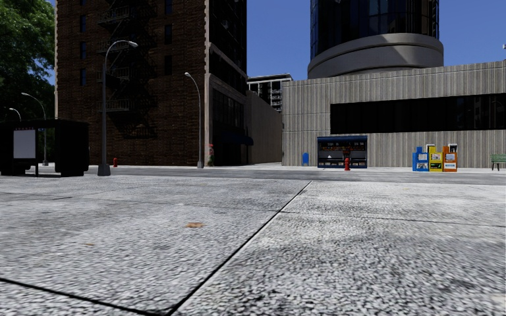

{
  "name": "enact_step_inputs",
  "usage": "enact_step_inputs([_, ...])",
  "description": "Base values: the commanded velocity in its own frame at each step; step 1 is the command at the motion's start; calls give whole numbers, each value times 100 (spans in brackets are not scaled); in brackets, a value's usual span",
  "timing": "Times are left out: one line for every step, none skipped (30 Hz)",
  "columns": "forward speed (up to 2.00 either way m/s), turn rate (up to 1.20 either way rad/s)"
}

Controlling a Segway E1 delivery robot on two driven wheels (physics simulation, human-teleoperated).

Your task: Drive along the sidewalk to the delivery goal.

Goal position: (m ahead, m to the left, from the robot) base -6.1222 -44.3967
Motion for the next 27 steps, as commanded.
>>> enact_step_inputs([0,0])
enact_step_inputs([0,0])
enact_step_inputs([0,0])
enact_step_inputs([0,0])
enact_step_inputs([0,0])
enact_step_inputs([0,0])
enact_step_inputs([0,0])
enact_step_inputs([0,0])
enact_step_inputs([0,0])
enact_step_inputs([0,0])
enact_step_inputs([0,0])
enact_step_inputs([0,0])
enact_step_inputs([0,0])
enact_step_inputs([0,0])
enact_step_inputs([0,0])
enact_step_inputs([0,0])
enact_step_inputs([0,0])
enact_step_inputs([0,0])
enact_step_inputs([0,0])
enact_step_inputs([0,0])
enact_step_inputs([0,0])
enact_step_inputs([0,0])
enact_step_inputs([0,0])
enact_step_inputs([0,0])
enact_step_inputs([0,0])
enact_step_inputs([0,0])
enact_step_inputs([0,0])
